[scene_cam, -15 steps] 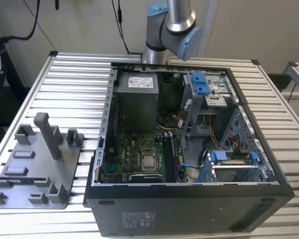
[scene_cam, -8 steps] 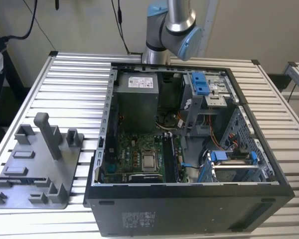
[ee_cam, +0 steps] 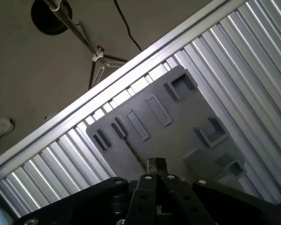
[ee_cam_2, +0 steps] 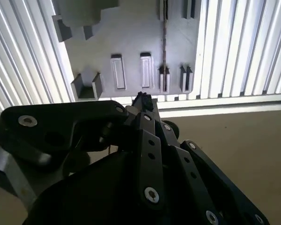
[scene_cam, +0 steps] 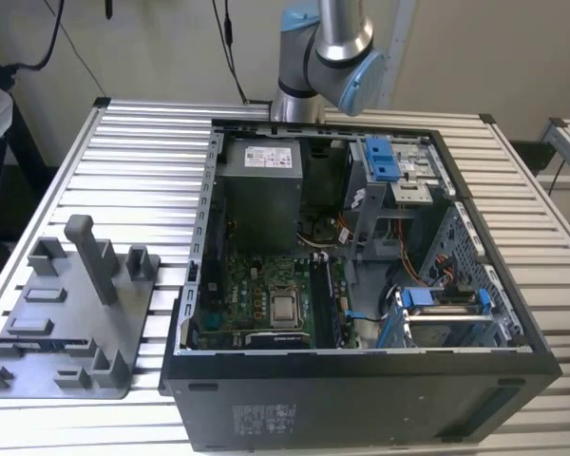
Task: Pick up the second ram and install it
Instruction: 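Pick up the second ram and move it above second insertion slot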
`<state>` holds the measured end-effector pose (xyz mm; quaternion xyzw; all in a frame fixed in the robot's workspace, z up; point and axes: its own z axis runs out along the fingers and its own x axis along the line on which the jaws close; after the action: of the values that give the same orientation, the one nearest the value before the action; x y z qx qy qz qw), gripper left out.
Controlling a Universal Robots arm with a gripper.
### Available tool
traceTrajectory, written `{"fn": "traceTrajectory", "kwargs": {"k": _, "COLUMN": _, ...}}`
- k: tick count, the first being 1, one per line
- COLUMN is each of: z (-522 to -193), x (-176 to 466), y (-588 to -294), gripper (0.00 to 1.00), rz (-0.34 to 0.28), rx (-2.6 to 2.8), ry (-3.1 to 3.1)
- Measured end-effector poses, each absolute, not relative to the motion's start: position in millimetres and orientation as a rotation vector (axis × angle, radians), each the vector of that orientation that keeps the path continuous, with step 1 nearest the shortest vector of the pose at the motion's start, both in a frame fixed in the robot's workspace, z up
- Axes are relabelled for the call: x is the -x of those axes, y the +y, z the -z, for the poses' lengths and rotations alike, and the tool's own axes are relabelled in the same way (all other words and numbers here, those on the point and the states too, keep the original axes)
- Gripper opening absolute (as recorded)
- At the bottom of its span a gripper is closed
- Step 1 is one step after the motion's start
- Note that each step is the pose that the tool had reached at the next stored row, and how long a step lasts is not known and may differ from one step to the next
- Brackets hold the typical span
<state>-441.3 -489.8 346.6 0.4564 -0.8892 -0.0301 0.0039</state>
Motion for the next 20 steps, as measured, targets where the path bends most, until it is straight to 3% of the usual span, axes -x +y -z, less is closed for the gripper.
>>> {"fn": "traceTrajectory", "kwargs": {"k": 20, "z": -343.0, "x": 441.2, "y": -489.8, "gripper": 0.11, "rz": 0.079, "rx": -1.913, "ry": -2.486}}
